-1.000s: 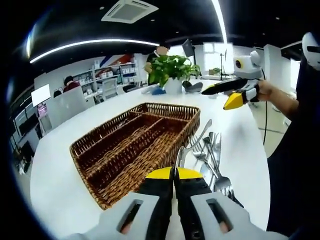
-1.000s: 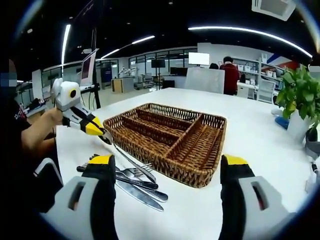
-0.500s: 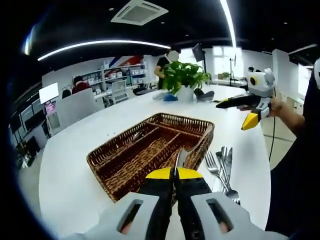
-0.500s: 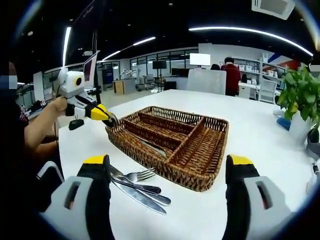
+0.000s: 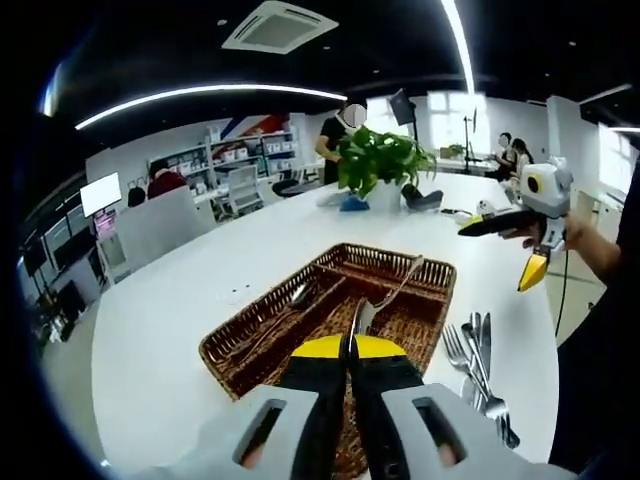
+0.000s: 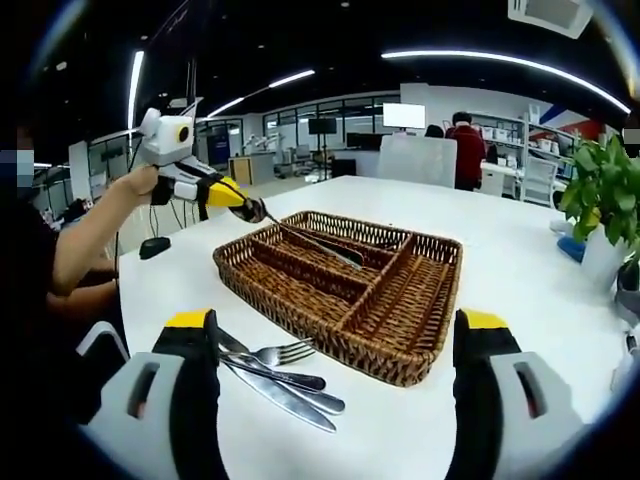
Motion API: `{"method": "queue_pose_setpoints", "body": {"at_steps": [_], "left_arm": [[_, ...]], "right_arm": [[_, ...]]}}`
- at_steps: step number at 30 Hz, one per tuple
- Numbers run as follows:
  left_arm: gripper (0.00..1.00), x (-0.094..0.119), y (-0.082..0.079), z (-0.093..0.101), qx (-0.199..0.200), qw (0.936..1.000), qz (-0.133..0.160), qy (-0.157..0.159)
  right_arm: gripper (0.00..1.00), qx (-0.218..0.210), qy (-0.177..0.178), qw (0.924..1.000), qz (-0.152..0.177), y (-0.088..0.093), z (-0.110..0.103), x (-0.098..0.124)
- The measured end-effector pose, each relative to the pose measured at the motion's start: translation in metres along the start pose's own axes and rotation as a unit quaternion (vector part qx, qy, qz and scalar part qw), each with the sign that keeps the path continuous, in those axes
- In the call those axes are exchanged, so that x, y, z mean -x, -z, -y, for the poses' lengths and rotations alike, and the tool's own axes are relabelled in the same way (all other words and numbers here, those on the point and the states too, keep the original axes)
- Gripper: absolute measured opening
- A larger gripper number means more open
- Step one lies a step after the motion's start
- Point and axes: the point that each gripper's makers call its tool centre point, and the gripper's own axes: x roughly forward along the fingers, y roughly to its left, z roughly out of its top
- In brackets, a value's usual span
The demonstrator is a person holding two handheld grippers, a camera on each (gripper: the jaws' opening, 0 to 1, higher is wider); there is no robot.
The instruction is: Arrange the knives, forks, and spoons in their matching storage slots by inserting each utensil handle-first until every utensil is classified and aligned in the correct compartment
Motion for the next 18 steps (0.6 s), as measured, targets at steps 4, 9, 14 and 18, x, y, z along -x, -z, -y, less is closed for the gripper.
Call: {"method": "queue_pose_setpoints", "body": {"at_steps": [4,9,14,18], "left_arm": [[0.00,-0.010,-0.006,-0.017,0.015,0.9999,0.000,-0.002],[0.00,-0.023,-0.009,-0.032,0.032,0.9995,0.000,-0.004],[0.00,-0.035,-0.005,-0.045,0.035,0.9993,-0.013,-0.011],[0.00,-0.046,-0.003,-0.056,0.031,0.9991,-0.023,-0.018]], "right_arm": [[1.00,-0.003,0.001,1.0000,0.002,-0.001,0.001,0.001],[1.00,-0.006,0.001,1.0000,-0.002,0.004,0.002,0.002],[1.00,-0.007,0.004,1.0000,-0.006,0.007,0.004,0.002],[1.00,-0.008,0.004,0.9999,-0.006,0.007,0.004,0.002]]}}
